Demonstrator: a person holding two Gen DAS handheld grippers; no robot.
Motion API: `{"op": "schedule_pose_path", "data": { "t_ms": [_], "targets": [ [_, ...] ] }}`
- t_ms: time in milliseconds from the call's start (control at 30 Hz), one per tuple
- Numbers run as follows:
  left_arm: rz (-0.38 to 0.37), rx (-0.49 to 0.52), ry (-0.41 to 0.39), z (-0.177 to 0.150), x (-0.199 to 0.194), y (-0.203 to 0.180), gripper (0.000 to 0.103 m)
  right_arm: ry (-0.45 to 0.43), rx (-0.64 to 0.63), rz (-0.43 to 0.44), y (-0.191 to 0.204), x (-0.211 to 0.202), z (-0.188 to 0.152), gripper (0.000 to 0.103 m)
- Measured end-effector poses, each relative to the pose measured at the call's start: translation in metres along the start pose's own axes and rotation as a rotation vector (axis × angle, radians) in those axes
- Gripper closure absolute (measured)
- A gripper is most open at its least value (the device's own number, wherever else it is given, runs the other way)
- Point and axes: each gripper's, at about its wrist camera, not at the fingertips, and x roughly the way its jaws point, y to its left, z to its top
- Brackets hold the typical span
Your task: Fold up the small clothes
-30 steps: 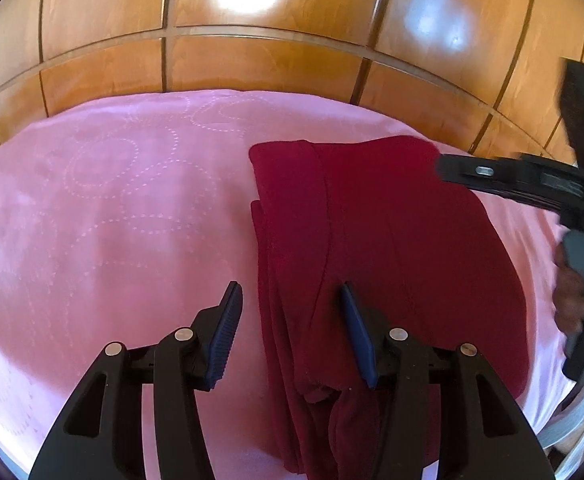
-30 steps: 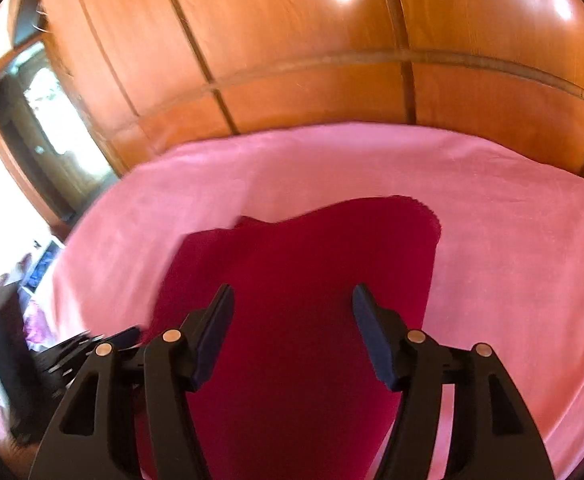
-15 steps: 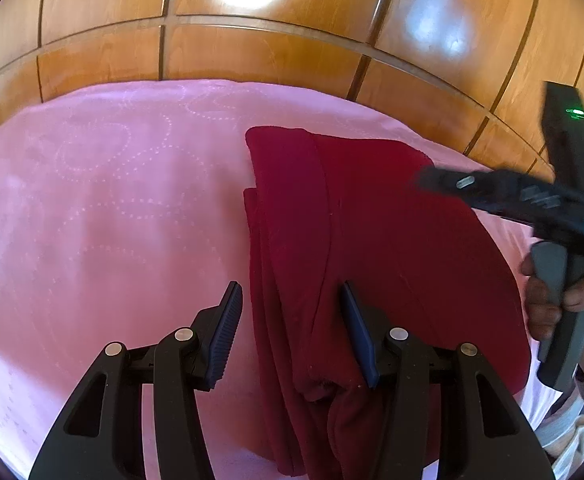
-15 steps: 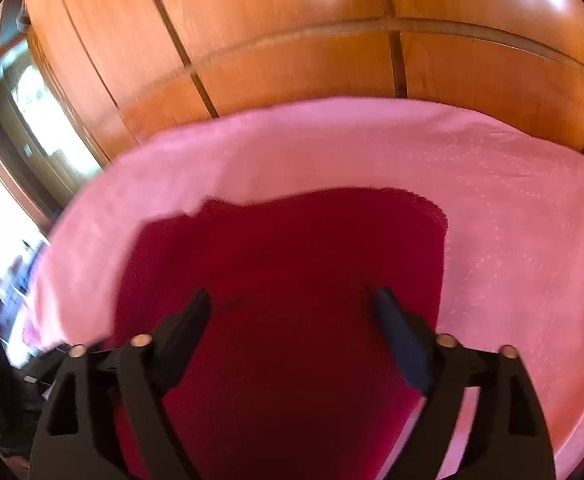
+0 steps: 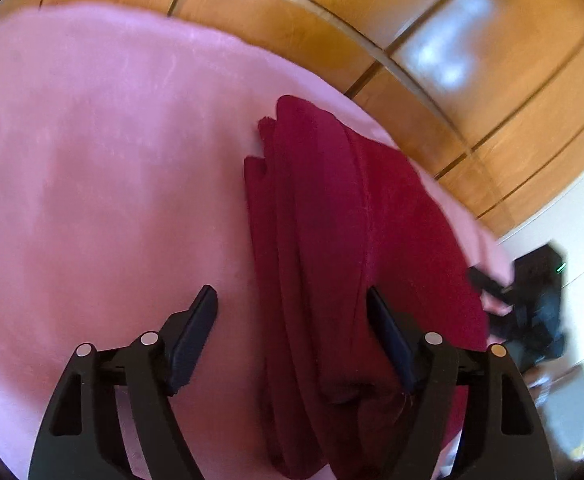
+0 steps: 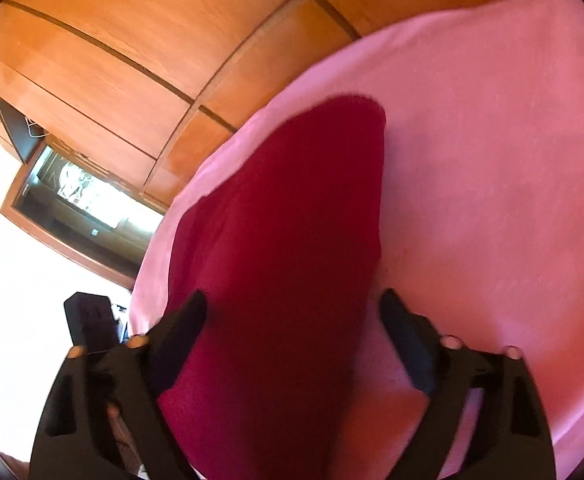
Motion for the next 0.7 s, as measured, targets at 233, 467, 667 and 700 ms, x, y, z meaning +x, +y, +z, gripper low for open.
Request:
{"op": "schedule_pose_path", "data": {
  "t_ms": [233,467,667,700],
  "targets": [
    [-0.147,-0.037,0.021,-0.002,0.007,0.003,0.058,0.031,-0.009,0.007,0.004,0.018,0.005,0.037],
    [-0.212,0.033,-0.001,-0.009,-0.006,-0.021,0.073,-0.038,-0.105,-0.034,0.038,-0.015,-0.007,0.060],
    [-0.319,0.133,0.027,-0.011,0.005,-0.085,0.073,-0.174,-0.164,-0.067,0.050,-0.093,-0.017,0.061],
    [-0.342,0.158,0.042,-0.011,0.014,-0.103,0.073,-0.198,-0.164,-0.082,0.048,-0.108,-0.018,0.061]
  ]
}}
